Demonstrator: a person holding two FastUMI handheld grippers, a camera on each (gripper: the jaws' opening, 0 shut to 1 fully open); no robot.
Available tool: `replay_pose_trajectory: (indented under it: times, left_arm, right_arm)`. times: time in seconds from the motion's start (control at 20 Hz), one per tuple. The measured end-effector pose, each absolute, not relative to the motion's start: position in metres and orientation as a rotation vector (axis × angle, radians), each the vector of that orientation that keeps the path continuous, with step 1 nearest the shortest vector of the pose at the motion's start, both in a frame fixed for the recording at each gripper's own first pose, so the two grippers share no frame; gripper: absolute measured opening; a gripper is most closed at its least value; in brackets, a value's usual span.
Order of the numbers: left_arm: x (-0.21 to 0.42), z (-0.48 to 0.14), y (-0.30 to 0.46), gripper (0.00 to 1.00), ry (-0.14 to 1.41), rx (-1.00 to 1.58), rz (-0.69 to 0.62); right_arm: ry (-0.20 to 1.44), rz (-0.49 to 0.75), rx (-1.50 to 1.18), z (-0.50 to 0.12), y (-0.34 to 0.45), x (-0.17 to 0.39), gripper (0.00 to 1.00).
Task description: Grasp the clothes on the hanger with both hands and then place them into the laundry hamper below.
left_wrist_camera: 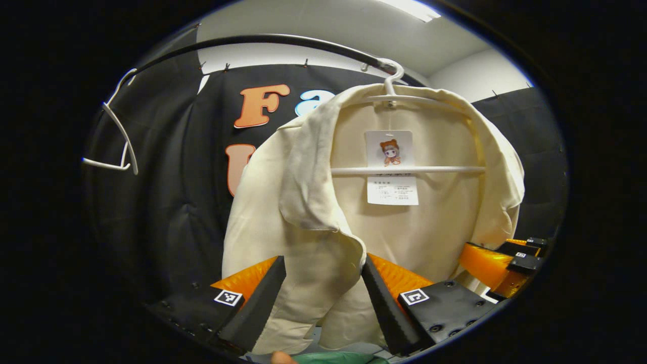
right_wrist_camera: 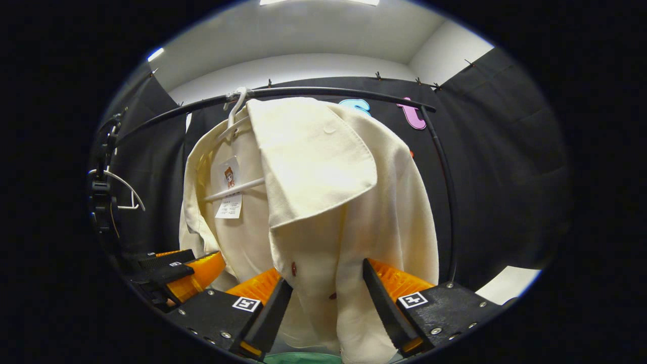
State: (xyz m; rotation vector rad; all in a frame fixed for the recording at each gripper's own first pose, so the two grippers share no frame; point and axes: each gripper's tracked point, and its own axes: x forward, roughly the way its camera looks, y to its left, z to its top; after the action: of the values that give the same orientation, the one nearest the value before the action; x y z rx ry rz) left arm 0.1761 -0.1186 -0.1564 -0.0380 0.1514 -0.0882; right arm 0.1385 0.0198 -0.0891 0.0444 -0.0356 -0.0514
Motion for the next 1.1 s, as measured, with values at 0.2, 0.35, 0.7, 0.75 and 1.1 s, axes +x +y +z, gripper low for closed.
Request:
replay_pose_trajectory:
  times: [0.2, 0.35, 0.7, 0.75, 1.1]
  left_arm:
    - [0.186, -0.16, -0.12, 0.98, 0.148, -0.031, -0.071]
    - [0.189, -0.162, -0.133, 0.79, 0.16, -0.03, -0.104]
    - [0.2, -0.168, -0.13, 0.16, 0.186, -0.03, -0.151]
    - [0.197, -0.168, -0.126, 0.12, 0.18, -0.041, -0.15]
    - [0.172, -0.12, -0.086, 0.07, 0.106, -0.021, -0.105]
  right_arm:
    - [-0.027, -0.042, 0.062, -0.088, 0.018, 0.147, 0.66]
    - [-0.017, -0.02, 0.049, -0.087, 0.022, 0.146, 0.49]
    - [-0.012, 0.027, 0.02, -0.076, 0.028, 0.118, 0.13]
    - [-0.019, 0.03, 0.014, -0.071, 0.028, 0.111, 0.12]
    - [-0.109, 0.011, -0.072, -0.017, 0.013, 0.05, 0.0]
